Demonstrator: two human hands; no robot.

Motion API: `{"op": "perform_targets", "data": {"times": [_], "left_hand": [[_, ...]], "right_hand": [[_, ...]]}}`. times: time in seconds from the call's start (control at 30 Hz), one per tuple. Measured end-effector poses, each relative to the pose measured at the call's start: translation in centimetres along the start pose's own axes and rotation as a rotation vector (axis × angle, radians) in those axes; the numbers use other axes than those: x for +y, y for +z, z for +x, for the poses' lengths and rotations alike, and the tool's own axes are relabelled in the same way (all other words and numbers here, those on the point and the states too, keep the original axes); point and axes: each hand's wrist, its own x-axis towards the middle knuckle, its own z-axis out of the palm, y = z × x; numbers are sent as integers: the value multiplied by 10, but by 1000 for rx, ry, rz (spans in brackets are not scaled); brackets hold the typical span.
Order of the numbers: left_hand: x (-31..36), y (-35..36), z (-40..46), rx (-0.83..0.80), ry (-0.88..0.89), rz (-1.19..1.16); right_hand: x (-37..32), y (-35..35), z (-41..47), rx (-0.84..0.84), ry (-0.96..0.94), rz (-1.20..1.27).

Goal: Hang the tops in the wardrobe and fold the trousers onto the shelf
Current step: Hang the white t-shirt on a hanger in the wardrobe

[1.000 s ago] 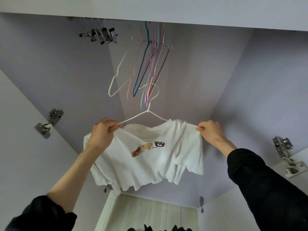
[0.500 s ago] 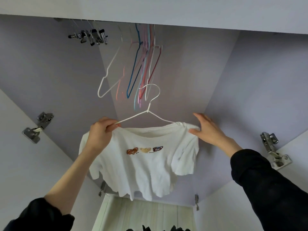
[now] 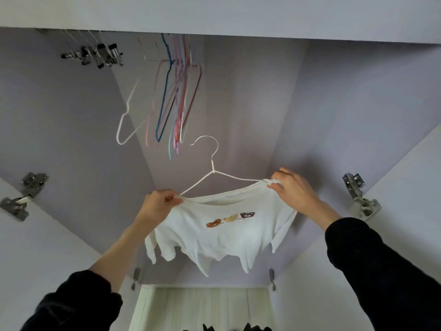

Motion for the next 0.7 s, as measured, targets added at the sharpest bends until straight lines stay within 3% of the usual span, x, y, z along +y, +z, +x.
{"op": "perform_targets", "data": {"times": [0.13, 0.3, 0.43, 0.6, 0.7], "left_hand": [[17, 21, 3, -24, 55, -22], [39, 31, 15, -123, 133, -65], [59, 29, 19, -109, 267, 39], [98, 10, 21, -10, 544, 86], [135, -9, 20, 239, 792, 149]], "right_hand": [[20, -15, -13, -55, 103, -38], [33, -30, -24, 1, 274, -20], [35, -34, -29, 24, 415, 3], [36, -48, -25, 52, 620, 223], [39, -55, -15, 179, 729, 450]]}}
